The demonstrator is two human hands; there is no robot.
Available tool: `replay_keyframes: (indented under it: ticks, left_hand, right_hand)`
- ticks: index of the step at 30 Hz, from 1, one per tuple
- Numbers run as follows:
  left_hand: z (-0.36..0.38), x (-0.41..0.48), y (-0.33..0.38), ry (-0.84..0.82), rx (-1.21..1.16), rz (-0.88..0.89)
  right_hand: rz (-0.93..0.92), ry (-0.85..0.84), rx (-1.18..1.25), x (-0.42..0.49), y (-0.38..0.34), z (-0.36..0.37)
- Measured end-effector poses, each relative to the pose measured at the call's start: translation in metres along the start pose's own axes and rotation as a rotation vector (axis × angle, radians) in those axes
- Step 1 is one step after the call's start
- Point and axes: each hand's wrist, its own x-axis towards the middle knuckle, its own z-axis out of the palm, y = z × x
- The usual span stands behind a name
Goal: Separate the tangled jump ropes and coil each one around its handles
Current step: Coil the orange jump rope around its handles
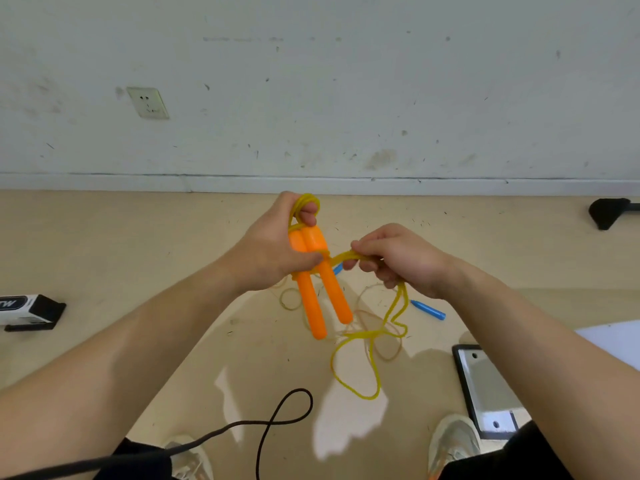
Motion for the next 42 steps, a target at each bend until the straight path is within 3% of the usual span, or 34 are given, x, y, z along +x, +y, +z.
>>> replay_keyframes:
  ticks: [3,8,12,15,19,26,32,35,39,42]
  left_hand:
    - [0.010,0.003,-0.008,0.243,0.076,0.094]
    - [0.021,0.005,-0.012,0.532,0.069,0.225]
    - [0.024,0.011,-0.012,0.694,-0.034,0.148]
    - [0.023,0.015,-0.012,0.755,-0.166,-0.023]
    - [0.029,0.014,-0.011,0.736,-0.327,-0.161]
    - [0.030,0.011,-0.013,0.655,-0.374,-0.178]
    - [0.022,0.019,-0.004,0.716,-0.374,-0.206]
    - [0.013,0.025,-0.005,0.713,-0.510,-0.259]
    - [0.000,0.026,-0.009,0.538,-0.742,-0.313]
    - [-0.007,0.022,-0.005,0.367,-0.802,-0.302]
  right_hand:
    - [0.006,-0.003,0.223,-0.009,-0.009,0.016]
    - [-0.095,0.004,0.379,-0.022,-0.017,0.053]
    - [-0.216,0.198,0.208,-0.023,-0.008,0.081]
    - [-0.266,0.196,0.020,-0.021,0.003,0.094]
    - [-0.277,0.188,-0.003,-0.014,0.008,0.091]
    - [-0.308,0.170,-0.148,-0.016,0.007,0.089]
    - [-0.289,0.243,0.041,-0.023,0.009,0.100]
    - [-0.223,0.230,-0.026,-0.020,0.012,0.093]
    - [-0.129,0.062,-0.146,-0.013,0.018,0.077]
    - [-0.111,0.065,-0.307,-0.006,0.023,0.064]
